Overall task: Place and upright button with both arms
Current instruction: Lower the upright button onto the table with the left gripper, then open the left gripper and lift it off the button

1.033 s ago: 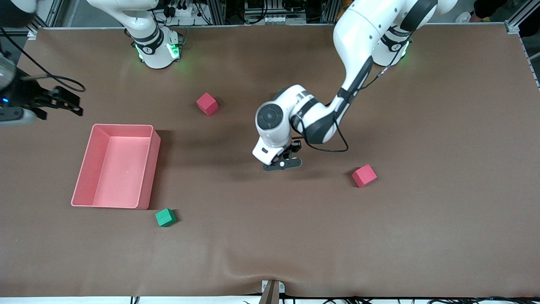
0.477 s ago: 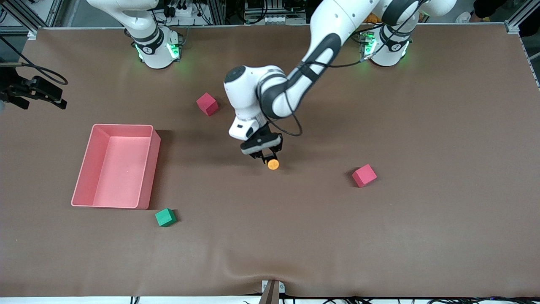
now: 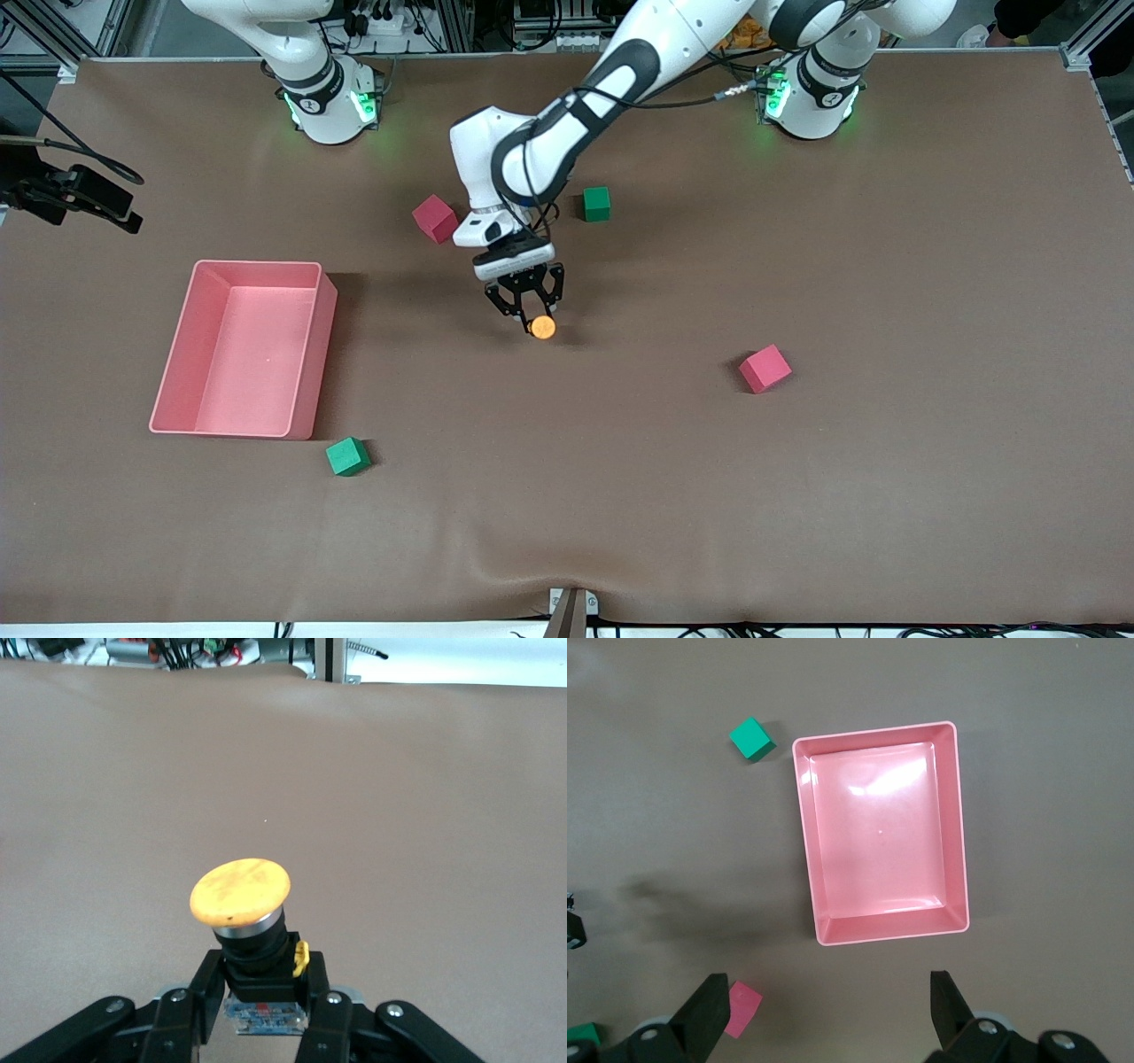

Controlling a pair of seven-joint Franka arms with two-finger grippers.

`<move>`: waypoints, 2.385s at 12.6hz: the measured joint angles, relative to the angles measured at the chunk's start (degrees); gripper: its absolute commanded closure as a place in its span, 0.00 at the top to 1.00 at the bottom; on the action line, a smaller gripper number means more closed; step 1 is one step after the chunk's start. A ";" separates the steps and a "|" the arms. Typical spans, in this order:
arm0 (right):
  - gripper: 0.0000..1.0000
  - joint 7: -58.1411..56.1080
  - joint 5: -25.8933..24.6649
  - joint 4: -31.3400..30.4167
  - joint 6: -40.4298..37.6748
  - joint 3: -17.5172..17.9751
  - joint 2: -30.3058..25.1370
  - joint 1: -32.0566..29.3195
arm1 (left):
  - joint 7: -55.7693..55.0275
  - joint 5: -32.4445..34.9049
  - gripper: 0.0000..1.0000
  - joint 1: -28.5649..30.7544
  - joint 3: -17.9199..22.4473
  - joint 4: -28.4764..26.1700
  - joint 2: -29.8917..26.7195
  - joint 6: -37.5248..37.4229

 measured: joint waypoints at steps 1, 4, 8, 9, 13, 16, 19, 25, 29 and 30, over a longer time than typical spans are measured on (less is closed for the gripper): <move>1.00 -1.34 -0.01 0.35 0.00 -0.06 0.00 0.00 | -1.58 2.83 0.00 -1.22 0.00 -0.29 1.08 -1.62; 1.00 -3.34 -0.01 0.68 -0.29 -0.31 0.02 0.00 | -6.74 10.89 0.00 -4.48 0.04 -0.79 5.56 -6.59; 1.00 -4.01 -0.02 0.71 -2.44 -0.36 0.05 -0.01 | -13.52 18.10 0.00 -6.71 0.20 -0.80 9.15 -8.92; 1.00 -4.03 -0.01 0.71 -2.66 -0.36 0.07 -0.01 | -14.93 19.18 0.00 -6.99 0.27 -0.80 9.59 -9.31; 1.00 -4.03 -0.02 0.72 -3.77 -0.39 0.09 -0.01 | -16.47 19.87 0.59 -7.51 0.53 -0.85 10.46 -10.82; 1.00 -4.03 -0.04 0.72 -3.79 -1.14 0.10 0.00 | -16.60 19.87 1.00 -8.06 0.53 -0.85 10.47 -12.04; 1.00 -4.03 -0.04 0.72 -3.79 -2.78 0.12 0.00 | -18.88 16.80 1.00 -9.95 0.12 -0.42 10.40 -13.25; 1.00 -1.16 0.00 0.72 -3.83 -2.83 0.13 0.30 | -15.41 -3.98 1.00 -13.77 -3.24 2.60 0.07 -15.71; 1.00 -0.77 0.00 0.73 -3.91 -2.82 0.13 0.82 | -0.80 -23.76 1.00 -9.60 -2.25 3.39 -15.28 -16.64; 1.00 -0.75 0.00 0.74 -3.92 -2.83 0.13 0.87 | 3.72 -28.16 1.00 -6.10 -2.09 3.43 -19.30 -16.75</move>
